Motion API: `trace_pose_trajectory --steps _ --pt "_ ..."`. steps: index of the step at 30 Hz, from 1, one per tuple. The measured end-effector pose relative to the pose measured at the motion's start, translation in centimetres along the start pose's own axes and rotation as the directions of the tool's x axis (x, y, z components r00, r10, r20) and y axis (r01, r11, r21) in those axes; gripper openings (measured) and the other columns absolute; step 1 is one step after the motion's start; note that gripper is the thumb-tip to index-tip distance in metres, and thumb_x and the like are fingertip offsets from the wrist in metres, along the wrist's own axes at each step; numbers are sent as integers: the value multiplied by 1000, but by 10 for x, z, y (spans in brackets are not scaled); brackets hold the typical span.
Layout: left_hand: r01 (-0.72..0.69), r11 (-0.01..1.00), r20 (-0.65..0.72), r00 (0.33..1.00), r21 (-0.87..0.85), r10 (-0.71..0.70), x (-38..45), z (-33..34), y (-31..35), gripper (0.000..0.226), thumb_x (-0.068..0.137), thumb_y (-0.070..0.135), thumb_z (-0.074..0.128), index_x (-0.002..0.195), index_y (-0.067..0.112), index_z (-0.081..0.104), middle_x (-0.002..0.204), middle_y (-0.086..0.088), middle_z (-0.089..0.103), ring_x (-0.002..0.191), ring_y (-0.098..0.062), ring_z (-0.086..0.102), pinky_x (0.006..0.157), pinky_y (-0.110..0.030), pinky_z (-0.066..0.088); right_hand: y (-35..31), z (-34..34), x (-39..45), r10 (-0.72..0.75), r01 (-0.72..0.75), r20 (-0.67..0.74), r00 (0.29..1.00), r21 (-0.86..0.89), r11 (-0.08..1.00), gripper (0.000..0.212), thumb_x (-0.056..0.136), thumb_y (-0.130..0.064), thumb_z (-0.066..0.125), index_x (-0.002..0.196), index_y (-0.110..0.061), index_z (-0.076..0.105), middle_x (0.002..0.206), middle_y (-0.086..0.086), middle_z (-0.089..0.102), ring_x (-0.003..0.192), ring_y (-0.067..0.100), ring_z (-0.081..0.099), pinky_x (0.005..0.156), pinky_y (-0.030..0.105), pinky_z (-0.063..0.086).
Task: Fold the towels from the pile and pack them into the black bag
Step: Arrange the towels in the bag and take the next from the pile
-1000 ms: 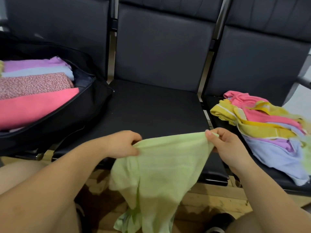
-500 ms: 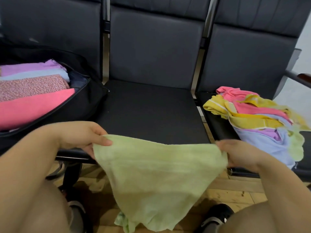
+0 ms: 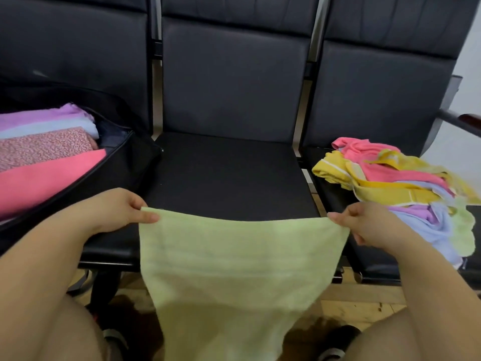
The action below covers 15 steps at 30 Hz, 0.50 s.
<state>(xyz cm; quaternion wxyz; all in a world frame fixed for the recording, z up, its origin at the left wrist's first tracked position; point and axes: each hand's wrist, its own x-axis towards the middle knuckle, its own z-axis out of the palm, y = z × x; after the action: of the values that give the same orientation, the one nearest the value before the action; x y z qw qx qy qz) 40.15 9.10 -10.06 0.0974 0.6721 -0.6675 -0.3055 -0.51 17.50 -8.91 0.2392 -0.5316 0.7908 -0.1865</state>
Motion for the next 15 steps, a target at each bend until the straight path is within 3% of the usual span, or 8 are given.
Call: trace_pose_trajectory --steps 4,5,7,9,11,13,15 --pt "121 992 9 993 -46 -121 12 7 9 40 89 28 67 59 4 57 34 4 45 35 -11 39 37 -19 33 -10 10 19 45 -21 -119 992 191 981 36 93 -30 61 88 6 62 55 4 61 50 17 57 59 28 50" --pt "138 984 3 990 -116 -138 17 11 11 37 92 25 63 63 1 58 33 4 47 31 -9 40 33 -18 33 -12 14 23 54 -15 -147 988 259 966 34 93 -27 61 90 7 62 61 6 65 56 18 62 68 33 54" --pt "138 934 -37 987 -330 -158 30 18 15 28 96 19 57 96 -8 60 46 -3 60 34 -9 51 32 -16 38 -13 21 33 31 35 -233 972 274 961 23 92 -23 61 85 -1 63 69 6 69 69 22 68 83 43 54" --pt "100 840 -85 982 -533 -170 42 23 20 35 99 16 50 122 -11 47 65 -11 66 49 -17 63 39 -22 48 -17 27 42 -11 85 -338 941 204 975 16 90 -19 62 77 -11 63 76 8 69 78 29 66 82 41 52" --pt "-12 800 -199 971 -600 -135 55 32 24 29 100 14 47 122 -5 49 77 -9 66 68 -22 66 61 -33 56 -22 38 48 -45 112 -390 920 150 982 9 89 -19 61 94 -12 64 85 8 67 90 32 63 78 33 46" --pt "-99 884 -319 946 -457 -59 63 43 31 18 97 17 48 107 8 60 88 -4 67 85 -25 65 81 -37 53 -28 53 56 -51 84 -349 936 80 993 37 89 -23 62 124 -13 53 107 9 66 107 32 59 83 33 42" --pt "-115 964 -364 931 -241 20 63 58 39 23 97 22 48 117 18 58 106 -2 64 100 -26 60 83 -30 45 -35 72 60 -47 55 -277 960 21 998 57 89 -30 63 138 -17 38 130 8 57 119 30 53 90 34 41"
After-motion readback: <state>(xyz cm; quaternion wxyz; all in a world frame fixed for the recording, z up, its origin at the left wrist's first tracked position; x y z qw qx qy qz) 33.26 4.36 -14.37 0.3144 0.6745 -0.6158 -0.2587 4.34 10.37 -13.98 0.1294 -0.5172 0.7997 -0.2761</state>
